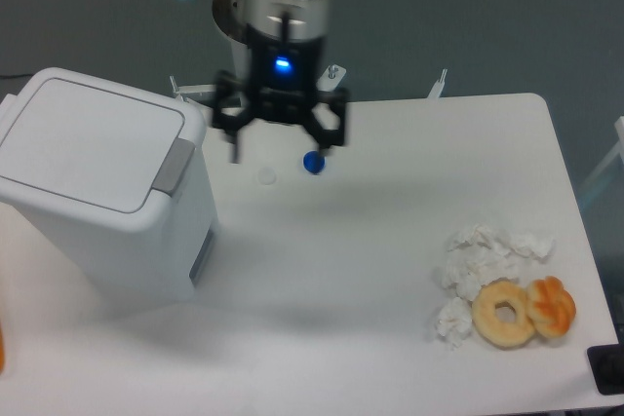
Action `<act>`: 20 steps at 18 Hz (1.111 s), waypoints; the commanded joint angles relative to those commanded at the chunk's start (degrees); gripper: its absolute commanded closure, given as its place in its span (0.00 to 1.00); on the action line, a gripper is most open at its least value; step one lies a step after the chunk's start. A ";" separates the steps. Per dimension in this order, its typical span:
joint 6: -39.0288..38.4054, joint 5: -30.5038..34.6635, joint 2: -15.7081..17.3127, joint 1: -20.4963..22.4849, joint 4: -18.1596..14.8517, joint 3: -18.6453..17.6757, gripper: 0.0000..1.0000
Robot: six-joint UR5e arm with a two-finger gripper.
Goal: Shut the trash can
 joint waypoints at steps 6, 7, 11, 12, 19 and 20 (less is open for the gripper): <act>18.90 2.46 -7.20 6.69 0.09 1.84 0.00; 21.72 3.43 -8.61 7.48 0.09 2.45 0.00; 29.03 5.11 -13.36 9.85 0.79 5.00 0.00; 29.65 5.28 -14.33 10.12 1.40 5.62 0.00; 34.75 12.12 -21.01 13.11 4.83 7.38 0.00; 35.62 13.36 -21.62 13.02 4.66 7.73 0.00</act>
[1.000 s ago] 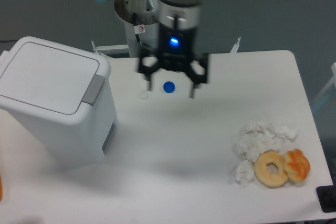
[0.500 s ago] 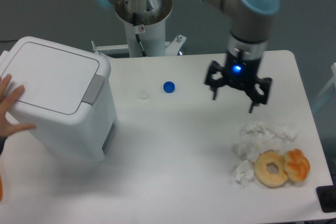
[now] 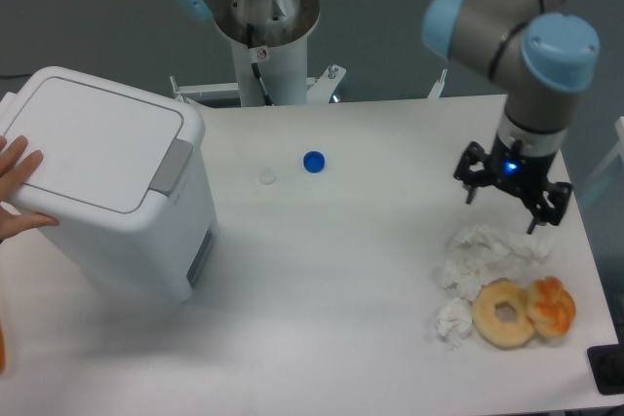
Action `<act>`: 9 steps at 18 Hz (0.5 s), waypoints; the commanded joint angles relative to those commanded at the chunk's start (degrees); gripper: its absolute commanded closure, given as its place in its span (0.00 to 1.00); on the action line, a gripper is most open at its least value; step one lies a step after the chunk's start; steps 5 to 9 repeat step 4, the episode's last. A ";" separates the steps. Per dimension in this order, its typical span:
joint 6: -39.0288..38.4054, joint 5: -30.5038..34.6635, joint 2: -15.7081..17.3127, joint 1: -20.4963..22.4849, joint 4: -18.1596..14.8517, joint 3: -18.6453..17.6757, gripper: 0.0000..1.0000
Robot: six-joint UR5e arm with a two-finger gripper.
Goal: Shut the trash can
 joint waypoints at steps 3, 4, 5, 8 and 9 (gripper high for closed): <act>0.45 0.80 -0.53 -0.18 0.00 0.09 0.00; 0.54 0.80 -0.53 -0.09 -0.09 0.09 0.00; 0.54 0.80 -0.53 -0.09 -0.09 0.09 0.00; 0.54 0.80 -0.53 -0.09 -0.09 0.09 0.00; 0.54 0.80 -0.53 -0.09 -0.09 0.09 0.00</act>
